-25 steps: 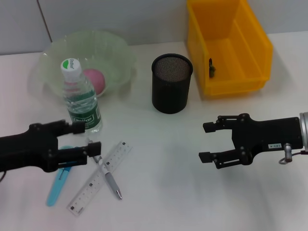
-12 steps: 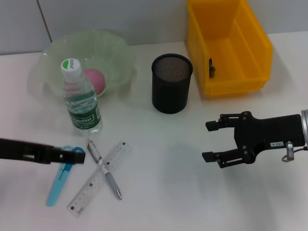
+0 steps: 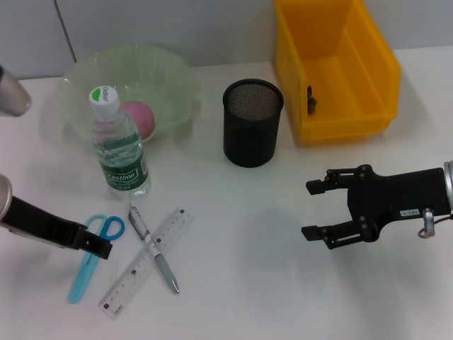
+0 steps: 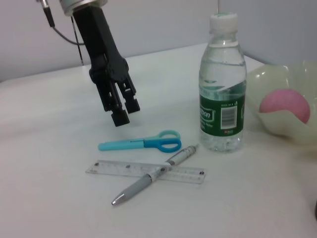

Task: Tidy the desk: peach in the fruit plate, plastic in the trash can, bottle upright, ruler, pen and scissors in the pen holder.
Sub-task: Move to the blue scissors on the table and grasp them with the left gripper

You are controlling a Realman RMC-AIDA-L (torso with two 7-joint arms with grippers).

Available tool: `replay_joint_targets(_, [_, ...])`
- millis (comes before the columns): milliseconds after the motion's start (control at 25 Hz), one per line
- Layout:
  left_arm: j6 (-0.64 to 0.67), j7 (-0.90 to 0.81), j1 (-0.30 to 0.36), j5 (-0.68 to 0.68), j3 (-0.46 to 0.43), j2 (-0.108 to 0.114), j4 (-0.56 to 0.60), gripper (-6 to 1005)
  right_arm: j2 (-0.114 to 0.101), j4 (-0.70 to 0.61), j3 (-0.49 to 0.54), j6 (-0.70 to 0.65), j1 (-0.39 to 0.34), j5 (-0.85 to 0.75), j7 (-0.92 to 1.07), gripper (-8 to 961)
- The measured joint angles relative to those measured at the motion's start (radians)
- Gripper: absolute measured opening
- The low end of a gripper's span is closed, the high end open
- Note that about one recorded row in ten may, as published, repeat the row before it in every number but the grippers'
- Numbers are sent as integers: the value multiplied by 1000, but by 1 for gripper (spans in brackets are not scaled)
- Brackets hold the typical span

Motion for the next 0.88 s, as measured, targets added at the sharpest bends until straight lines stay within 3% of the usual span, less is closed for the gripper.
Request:
replay_joint_targets(160, [0, -24, -16, 34, 18, -1, -2, 813, -1, -4, -2, 5, 2, -6, 0, 825])
replay_joint_targets(240, [-4, -44, -92, 78, 41, -8, -110, 813, -1, -8, -2, 5, 3, -7, 0, 825])
replay_joint_targets(320, [-23, -44, -127, 80, 50, -9, -185, 813, -2, -14, 0, 5, 3, -8, -1, 825])
replay_joint_targets(880, [-68, -44, -152, 118, 92, -9, -224, 811, -3, -22, -2, 19, 3, -10, -1, 825])
